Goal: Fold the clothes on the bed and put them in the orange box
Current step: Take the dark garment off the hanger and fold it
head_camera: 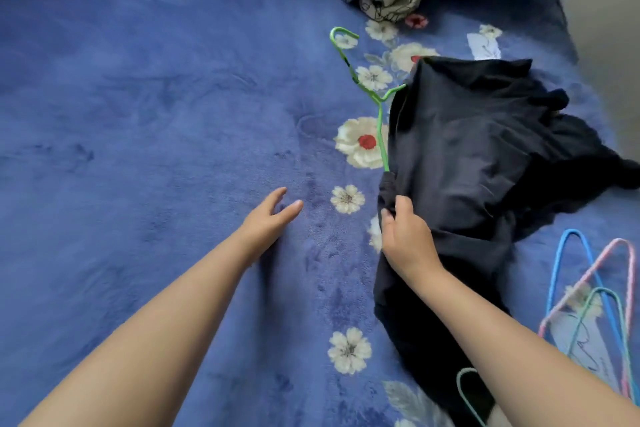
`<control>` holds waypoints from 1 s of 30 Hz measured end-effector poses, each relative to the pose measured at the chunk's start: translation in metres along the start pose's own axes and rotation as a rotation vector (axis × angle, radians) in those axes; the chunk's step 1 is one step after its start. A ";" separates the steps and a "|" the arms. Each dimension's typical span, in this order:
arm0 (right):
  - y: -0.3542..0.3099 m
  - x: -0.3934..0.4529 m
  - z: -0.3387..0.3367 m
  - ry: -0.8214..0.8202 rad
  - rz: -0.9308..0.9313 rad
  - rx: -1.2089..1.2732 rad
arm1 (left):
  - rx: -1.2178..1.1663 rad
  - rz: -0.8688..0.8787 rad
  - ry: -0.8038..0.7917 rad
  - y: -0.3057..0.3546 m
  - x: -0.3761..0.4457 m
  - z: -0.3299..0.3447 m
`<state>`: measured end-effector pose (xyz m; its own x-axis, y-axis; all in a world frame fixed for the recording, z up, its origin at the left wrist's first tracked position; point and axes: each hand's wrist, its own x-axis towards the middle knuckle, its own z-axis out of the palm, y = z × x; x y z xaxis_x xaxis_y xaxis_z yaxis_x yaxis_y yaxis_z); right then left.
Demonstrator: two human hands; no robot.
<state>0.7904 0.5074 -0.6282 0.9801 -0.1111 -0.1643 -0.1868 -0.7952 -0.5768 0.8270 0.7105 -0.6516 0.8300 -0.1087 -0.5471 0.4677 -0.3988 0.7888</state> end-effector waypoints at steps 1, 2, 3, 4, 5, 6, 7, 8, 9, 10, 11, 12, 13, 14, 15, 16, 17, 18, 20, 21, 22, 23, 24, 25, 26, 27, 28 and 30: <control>-0.011 -0.003 -0.010 0.018 -0.042 0.021 | -0.022 0.022 0.025 0.012 -0.009 -0.007; -0.022 -0.006 -0.022 0.036 -0.087 0.044 | -0.019 0.055 0.059 0.028 -0.020 -0.014; -0.033 -0.010 -0.032 0.049 -0.146 0.057 | -0.022 0.092 0.088 0.043 -0.030 -0.021; -0.045 -0.014 -0.045 0.066 -0.217 0.055 | -0.024 0.130 0.117 0.063 -0.043 -0.030; -0.058 -0.017 -0.056 0.084 -0.281 0.049 | -0.021 0.173 0.146 0.080 -0.053 -0.037; -0.069 -0.020 -0.067 0.110 -0.333 0.044 | -0.020 0.215 0.182 0.099 -0.065 -0.044; -0.082 -0.023 -0.081 0.149 -0.390 0.043 | -0.012 0.268 0.229 0.120 -0.078 -0.054; -0.093 -0.027 -0.097 0.192 -0.455 0.018 | 0.006 0.318 0.279 0.141 -0.095 -0.062; -0.104 -0.033 -0.116 0.245 -0.531 -0.025 | 0.032 0.377 0.340 0.162 -0.116 -0.072; -0.118 -0.041 -0.138 0.289 -0.595 -0.073 | 0.065 0.432 0.397 0.185 -0.140 -0.082; -0.128 -0.047 -0.155 0.321 -0.638 -0.119 | 0.096 0.474 0.439 0.204 -0.159 -0.092; -0.138 -0.053 -0.171 0.344 -0.669 -0.156 | 0.127 0.509 0.469 0.221 -0.175 -0.101; -0.149 -0.062 -0.190 0.355 -0.722 -0.183 | 0.159 0.549 0.501 0.240 -0.196 -0.111; -0.156 -0.070 -0.206 0.393 -0.786 -0.229 | 0.190 0.573 0.514 0.255 -0.213 -0.119; -0.163 -0.081 -0.223 0.423 -0.859 -0.296 | 0.231 0.587 0.517 0.272 -0.234 -0.126; -0.168 -0.092 -0.237 0.431 -0.921 -0.363 | 0.283 0.582 0.503 0.283 -0.251 -0.130; -0.174 -0.104 -0.253 0.450 -0.988 -0.412 | 0.332 0.568 0.486 0.296 -0.270 -0.134; -0.180 -0.114 -0.267 0.453 -1.036 -0.442 | 0.368 0.550 0.461 0.303 -0.285 -0.136; -0.189 -0.131 -0.297 0.442 -1.069 -0.497 | 0.358 0.534 0.388 0.312 -0.316 -0.136; -0.192 -0.142 -0.313 0.480 -1.068 -0.529 | 0.346 0.556 0.374 0.318 -0.336 -0.134; -0.197 -0.148 -0.327 0.519 -1.062 -0.545 | 0.347 0.559 0.367 0.324 -0.351 -0.133; -0.205 -0.161 -0.343 0.478 -1.018 -0.511 | 0.347 0.570 0.372 0.331 -0.367 -0.131; -0.214 -0.171 -0.359 0.395 -0.956 -0.427 | 0.340 0.584 0.389 0.339 -0.380 -0.130; -0.226 -0.183 -0.376 0.267 -0.837 -0.290 | 0.339 0.601 0.402 0.347 -0.392 -0.128; -0.236 -0.191 -0.390 0.082 -0.713 -0.135 | 0.339 0.618 0.404 0.356 -0.403 -0.125; -0.246 -0.200 -0.404 -0.086 -0.616 -0.023 | 0.355 0.642 0.394 0.366 -0.416 -0.121; -0.254 -0.208 -0.414 -0.203 -0.567 0.029 | 0.373 0.663 0.371 0.373 -0.427 -0.118; -0.266 -0.221 -0.431 -0.312 -0.589 0.059 | 0.407 0.724 0.333 0.386 -0.448 -0.112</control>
<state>0.6523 0.4865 -0.0932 0.8562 0.5159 -0.0271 0.3612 -0.6354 -0.6825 0.6702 0.7075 -0.0705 0.9548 -0.2146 0.2059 -0.2965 -0.6339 0.7143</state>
